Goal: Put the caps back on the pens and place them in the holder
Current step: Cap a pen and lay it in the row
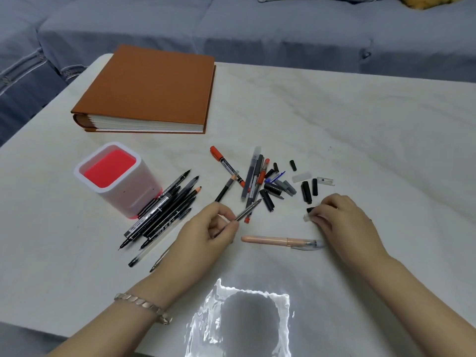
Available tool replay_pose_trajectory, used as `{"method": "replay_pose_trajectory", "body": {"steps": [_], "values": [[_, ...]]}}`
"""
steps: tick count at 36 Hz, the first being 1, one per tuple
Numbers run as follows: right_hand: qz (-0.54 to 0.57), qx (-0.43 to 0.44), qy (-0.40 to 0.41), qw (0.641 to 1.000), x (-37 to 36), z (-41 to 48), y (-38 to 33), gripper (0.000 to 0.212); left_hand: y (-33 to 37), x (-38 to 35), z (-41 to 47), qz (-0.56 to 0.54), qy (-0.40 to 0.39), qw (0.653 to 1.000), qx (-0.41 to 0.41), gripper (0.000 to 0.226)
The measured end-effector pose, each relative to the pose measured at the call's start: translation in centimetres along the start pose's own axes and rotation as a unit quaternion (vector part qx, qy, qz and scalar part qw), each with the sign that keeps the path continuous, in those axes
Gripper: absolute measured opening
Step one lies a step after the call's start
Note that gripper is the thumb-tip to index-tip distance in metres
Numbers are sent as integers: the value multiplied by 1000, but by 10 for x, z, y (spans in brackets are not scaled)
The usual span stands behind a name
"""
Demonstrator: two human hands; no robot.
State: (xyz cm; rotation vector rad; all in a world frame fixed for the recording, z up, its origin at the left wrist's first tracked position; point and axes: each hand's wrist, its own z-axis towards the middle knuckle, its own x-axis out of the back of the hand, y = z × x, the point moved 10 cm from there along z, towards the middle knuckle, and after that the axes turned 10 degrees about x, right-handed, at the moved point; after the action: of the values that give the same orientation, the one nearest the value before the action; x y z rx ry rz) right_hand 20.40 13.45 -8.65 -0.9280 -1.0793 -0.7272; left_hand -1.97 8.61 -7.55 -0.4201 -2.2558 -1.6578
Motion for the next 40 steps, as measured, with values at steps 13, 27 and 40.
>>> {"method": "replay_pose_trajectory", "body": {"steps": [13, 27, 40], "values": [[57, -13, -47, 997, -7, 1, -11, 15, 12, -7, -7, 6, -29, 999, -31, 17], [441, -53, 73, 893, 28, -15, -50, 21, 35, -7, -21, 76, -14, 989, -125, 12], [390, -41, 52, 919, 39, -14, -54, 21, 40, -5, -24, 113, -7, 981, -160, 20]]}}
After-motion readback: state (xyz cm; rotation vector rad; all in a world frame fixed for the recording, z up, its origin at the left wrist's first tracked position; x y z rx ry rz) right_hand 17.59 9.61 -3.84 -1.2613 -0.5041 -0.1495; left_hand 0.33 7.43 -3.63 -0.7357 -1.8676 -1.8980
